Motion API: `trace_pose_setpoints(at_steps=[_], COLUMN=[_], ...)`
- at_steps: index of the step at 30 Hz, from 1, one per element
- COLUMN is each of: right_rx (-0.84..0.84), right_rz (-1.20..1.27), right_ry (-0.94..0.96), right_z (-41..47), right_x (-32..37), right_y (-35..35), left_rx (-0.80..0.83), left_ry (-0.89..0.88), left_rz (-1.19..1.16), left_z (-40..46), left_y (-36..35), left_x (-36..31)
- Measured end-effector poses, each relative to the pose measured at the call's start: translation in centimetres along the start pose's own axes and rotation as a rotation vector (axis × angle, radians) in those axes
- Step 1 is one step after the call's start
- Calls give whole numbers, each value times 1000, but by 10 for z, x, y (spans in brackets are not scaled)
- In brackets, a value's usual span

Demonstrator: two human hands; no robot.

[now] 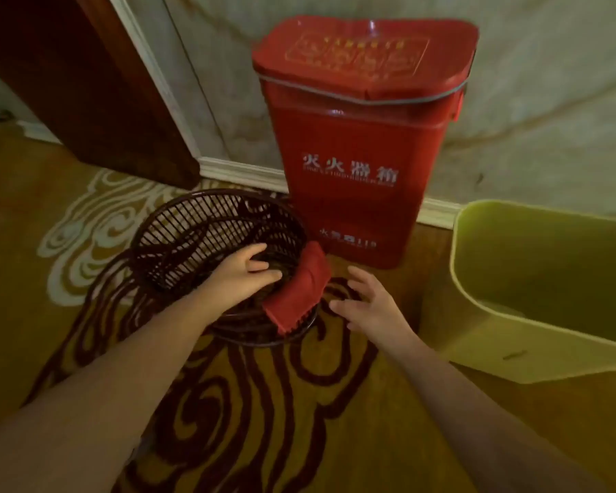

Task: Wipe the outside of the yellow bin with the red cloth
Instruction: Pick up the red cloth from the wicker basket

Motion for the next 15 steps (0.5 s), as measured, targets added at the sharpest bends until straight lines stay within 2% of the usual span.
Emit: trace_pose_setpoints(at_steps=[5, 9, 12, 15], right_rx=[65, 145, 156, 161], right_rz=[254, 474, 666, 733], right_ry=[7, -21, -103, -118], right_z=[59, 84, 83, 82], right_x=[-55, -70, -69, -57], right_y=[-14, -32, -43, -50], left_rx=[165, 341, 295, 222], left_ry=[42, 13, 2, -13], left_rz=[-199, -105, 30, 116], left_z=[70, 86, 85, 84], left_y=[-44, -64, -61, -55], left_x=[36, 33, 25, 20])
Point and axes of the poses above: each hand's wrist, its own z-axis towards the middle knuckle, its own y-axis out of the back of the hand, x = y × z, the point moved 10 cm from there along z, towards the middle knuckle, and after that the axes turned 8 degrees about z, right-handed, at the moved point
